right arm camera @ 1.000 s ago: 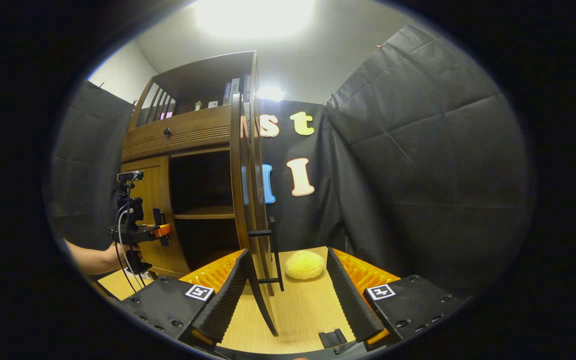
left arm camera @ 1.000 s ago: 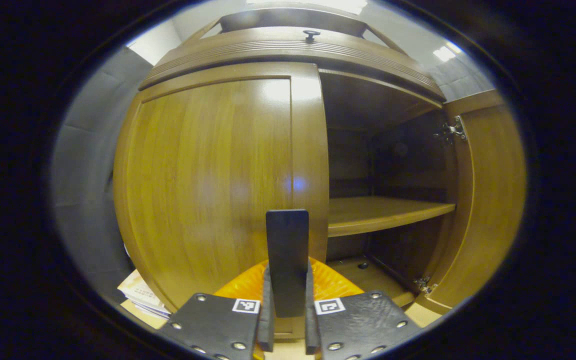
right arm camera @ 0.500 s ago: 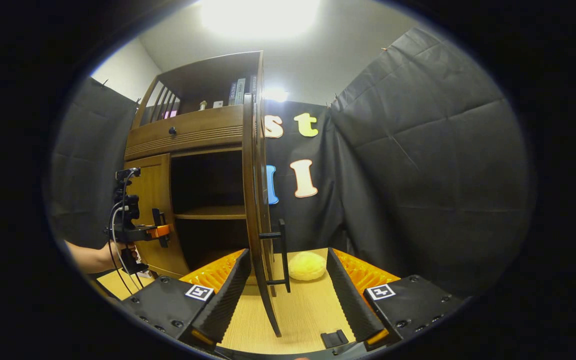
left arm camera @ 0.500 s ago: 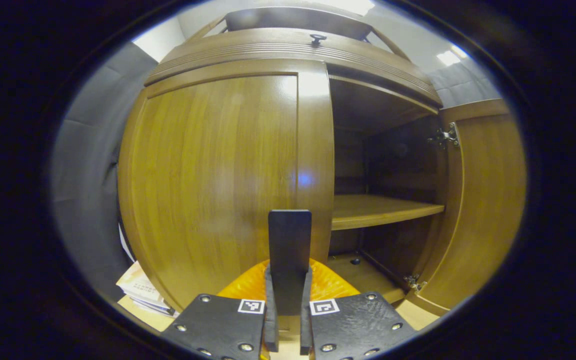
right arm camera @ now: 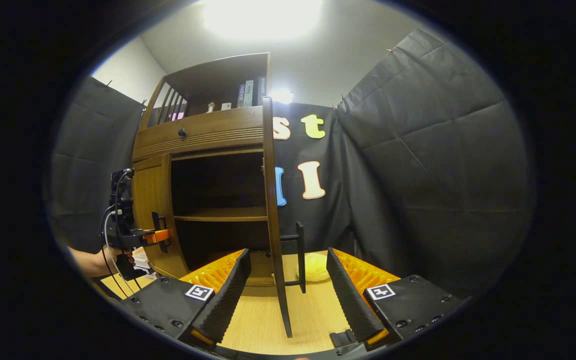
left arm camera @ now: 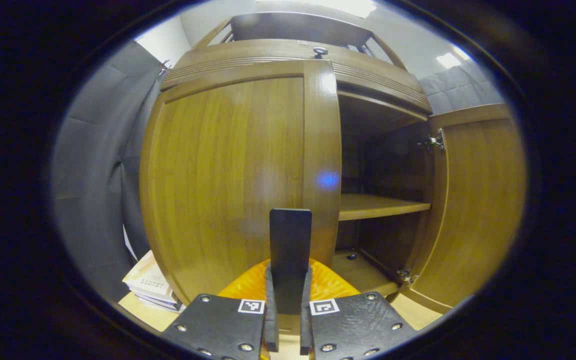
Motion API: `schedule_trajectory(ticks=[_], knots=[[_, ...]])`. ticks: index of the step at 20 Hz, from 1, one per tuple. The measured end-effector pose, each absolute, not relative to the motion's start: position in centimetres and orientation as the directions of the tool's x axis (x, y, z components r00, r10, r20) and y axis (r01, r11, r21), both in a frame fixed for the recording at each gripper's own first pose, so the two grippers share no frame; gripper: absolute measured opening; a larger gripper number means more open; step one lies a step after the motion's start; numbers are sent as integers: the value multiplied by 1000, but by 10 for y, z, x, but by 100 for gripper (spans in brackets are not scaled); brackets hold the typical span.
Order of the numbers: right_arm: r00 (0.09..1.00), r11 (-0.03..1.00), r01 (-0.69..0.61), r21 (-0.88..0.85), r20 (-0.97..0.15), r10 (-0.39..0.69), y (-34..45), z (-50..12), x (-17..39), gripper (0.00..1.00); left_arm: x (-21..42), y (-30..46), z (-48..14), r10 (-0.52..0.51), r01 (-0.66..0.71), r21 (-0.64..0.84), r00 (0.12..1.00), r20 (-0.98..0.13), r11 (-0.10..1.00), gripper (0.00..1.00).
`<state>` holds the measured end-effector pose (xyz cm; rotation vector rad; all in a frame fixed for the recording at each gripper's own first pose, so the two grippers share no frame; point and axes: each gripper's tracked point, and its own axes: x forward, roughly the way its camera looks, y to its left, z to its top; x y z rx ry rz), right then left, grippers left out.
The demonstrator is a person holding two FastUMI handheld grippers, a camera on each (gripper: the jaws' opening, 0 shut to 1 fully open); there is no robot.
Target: Open the right door of the double-door shoe cabinet with the right hand, and open the left door with the left hand.
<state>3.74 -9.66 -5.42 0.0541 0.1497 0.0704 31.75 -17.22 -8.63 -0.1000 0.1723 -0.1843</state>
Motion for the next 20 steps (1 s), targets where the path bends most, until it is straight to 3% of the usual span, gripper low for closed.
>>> schedule_trajectory(ticks=[7, 20], knots=[[984, 994, -98, 57, -144, 105, -81, -51, 31, 95, 282, -152, -82, -188, 170, -117, 969, -161, 978, 17], [975, 982, -179, 67, -122, 186, -34, -47, 26, 92, 223, -101, -75, -165, 145, -132, 974, -156, 981, 17]])
